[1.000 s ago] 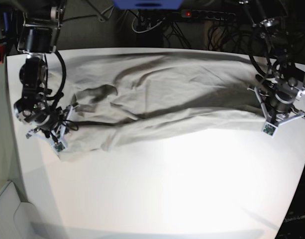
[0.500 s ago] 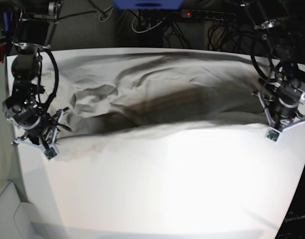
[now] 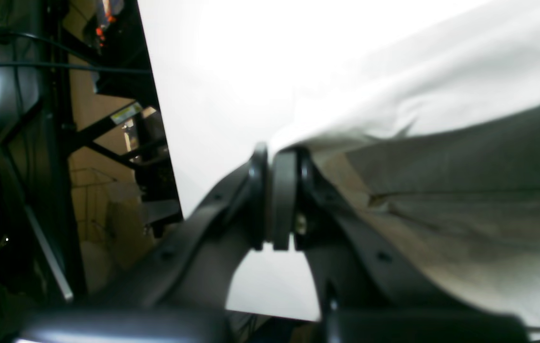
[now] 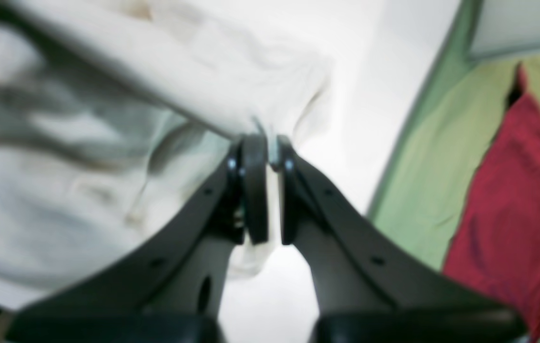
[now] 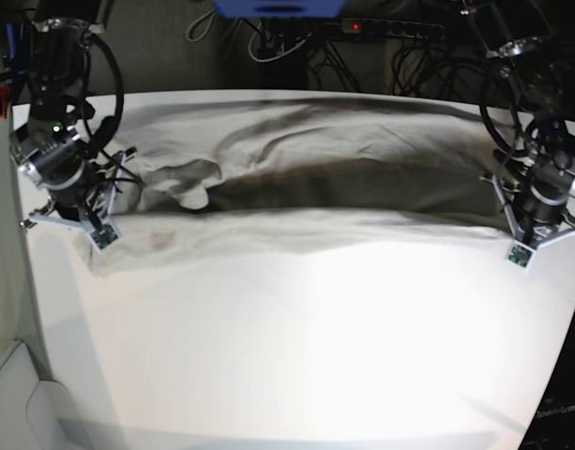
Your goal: Layout the t-shirt on the table in an organized manner, then fold the t-shirt properly
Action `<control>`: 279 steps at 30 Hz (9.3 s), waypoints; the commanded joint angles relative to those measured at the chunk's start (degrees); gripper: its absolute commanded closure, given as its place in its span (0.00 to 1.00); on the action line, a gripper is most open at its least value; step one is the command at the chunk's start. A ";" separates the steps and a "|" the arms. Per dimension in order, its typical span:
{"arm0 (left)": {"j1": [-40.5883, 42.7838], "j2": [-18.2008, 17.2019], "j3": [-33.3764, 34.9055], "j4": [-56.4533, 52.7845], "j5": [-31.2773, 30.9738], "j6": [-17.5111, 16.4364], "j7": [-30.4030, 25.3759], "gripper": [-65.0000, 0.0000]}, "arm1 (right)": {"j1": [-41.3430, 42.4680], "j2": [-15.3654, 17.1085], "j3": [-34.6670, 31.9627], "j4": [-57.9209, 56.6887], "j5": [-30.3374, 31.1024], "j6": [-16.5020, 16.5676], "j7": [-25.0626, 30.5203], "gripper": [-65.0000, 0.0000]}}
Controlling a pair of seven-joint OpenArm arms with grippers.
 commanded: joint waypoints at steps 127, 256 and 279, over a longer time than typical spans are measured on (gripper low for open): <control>4.40 9.28 -28.93 3.53 -13.31 0.34 3.03 0.19 | 13.32 3.81 -2.61 -36.61 0.03 0.60 14.60 0.58; -13.27 10.34 -14.16 -26.36 -6.27 0.34 -1.89 0.99 | 9.89 7.59 0.64 -16.57 0.12 0.60 1.94 1.00; -18.46 13.86 -8.80 -35.33 -8.30 0.34 -4.62 0.99 | 8.57 7.23 0.64 -15.86 0.03 0.60 1.94 1.00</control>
